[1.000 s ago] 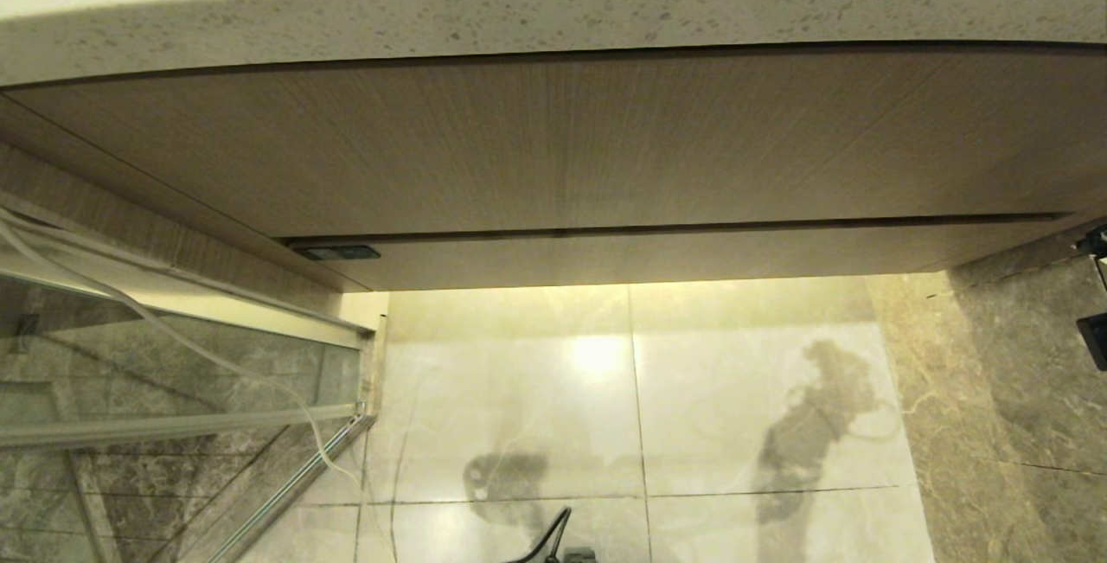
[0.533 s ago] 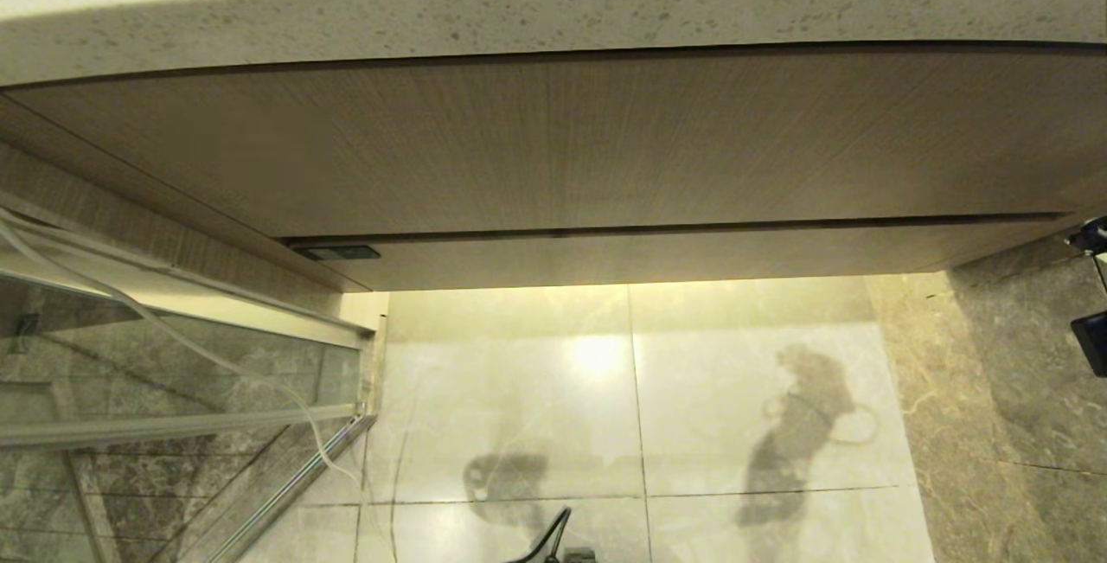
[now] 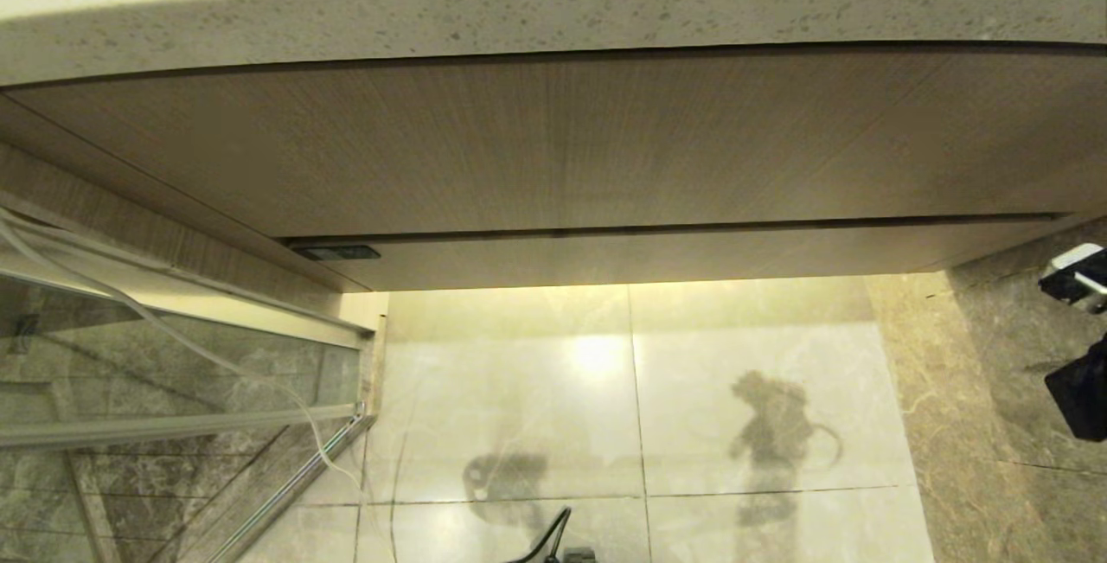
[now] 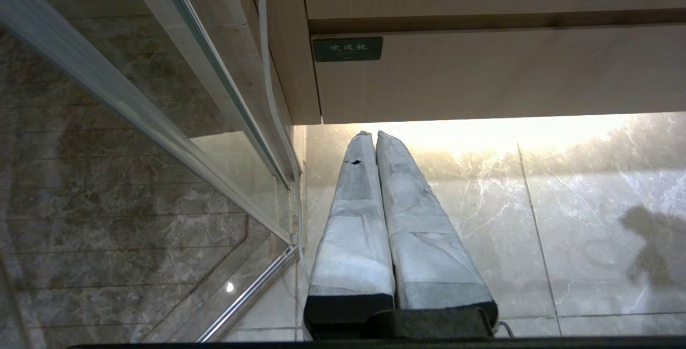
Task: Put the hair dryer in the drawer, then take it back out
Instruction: Pull open the drawer
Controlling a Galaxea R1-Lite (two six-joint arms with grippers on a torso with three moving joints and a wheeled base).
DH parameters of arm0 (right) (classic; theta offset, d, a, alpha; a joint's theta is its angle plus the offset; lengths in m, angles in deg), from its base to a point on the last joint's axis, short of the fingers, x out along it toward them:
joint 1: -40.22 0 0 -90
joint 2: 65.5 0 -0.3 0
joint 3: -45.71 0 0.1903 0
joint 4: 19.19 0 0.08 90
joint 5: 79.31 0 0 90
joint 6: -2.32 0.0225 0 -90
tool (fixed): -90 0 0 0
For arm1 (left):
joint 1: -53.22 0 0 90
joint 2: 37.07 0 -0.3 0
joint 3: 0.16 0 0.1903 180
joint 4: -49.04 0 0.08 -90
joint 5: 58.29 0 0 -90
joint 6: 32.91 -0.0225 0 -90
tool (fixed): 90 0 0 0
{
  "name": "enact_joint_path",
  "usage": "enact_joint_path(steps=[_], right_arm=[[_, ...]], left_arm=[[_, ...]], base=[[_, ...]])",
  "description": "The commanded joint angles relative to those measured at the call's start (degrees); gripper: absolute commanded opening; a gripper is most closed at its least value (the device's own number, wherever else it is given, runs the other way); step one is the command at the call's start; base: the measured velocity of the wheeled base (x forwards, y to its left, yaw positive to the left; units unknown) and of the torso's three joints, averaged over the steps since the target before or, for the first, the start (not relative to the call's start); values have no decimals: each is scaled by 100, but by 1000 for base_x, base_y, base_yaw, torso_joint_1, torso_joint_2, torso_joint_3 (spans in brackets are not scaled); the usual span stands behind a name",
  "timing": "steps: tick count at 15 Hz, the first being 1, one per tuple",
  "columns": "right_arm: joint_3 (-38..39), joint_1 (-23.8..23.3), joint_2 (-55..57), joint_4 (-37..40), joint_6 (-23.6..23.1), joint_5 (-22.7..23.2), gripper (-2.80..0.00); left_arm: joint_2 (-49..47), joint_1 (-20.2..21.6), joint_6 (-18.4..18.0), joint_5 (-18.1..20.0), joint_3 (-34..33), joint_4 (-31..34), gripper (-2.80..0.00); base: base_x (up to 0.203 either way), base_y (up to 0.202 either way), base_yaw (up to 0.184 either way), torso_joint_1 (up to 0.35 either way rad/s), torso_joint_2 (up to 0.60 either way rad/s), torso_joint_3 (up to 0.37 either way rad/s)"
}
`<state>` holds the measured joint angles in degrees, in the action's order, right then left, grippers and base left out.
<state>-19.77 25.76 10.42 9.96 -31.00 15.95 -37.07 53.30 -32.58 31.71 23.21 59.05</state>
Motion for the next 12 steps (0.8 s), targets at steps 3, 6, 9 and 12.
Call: enact_joint_path(steps=[3, 6, 9, 12], right_arm=[[415, 279, -565, -1, -1854, 669, -280], [461, 351, -710, -44, -3449, 827, -280], [286, 444, -725, -76, -4485, 1264, -280], [342, 553, -548, -338, -5018, 2324, -280]], left_arm=[[0, 1, 2, 3, -229, -9, -280], [0, 1, -7, 8, -229, -9, -280], [0, 1, 2, 0, -229, -9, -280], [0, 1, 2, 0, -229, -9, -280]], base=[[0, 0, 0, 0, 0, 0], [0, 0, 0, 0, 0, 0], [0, 0, 0, 0, 0, 0], [0, 0, 0, 0, 0, 0]])
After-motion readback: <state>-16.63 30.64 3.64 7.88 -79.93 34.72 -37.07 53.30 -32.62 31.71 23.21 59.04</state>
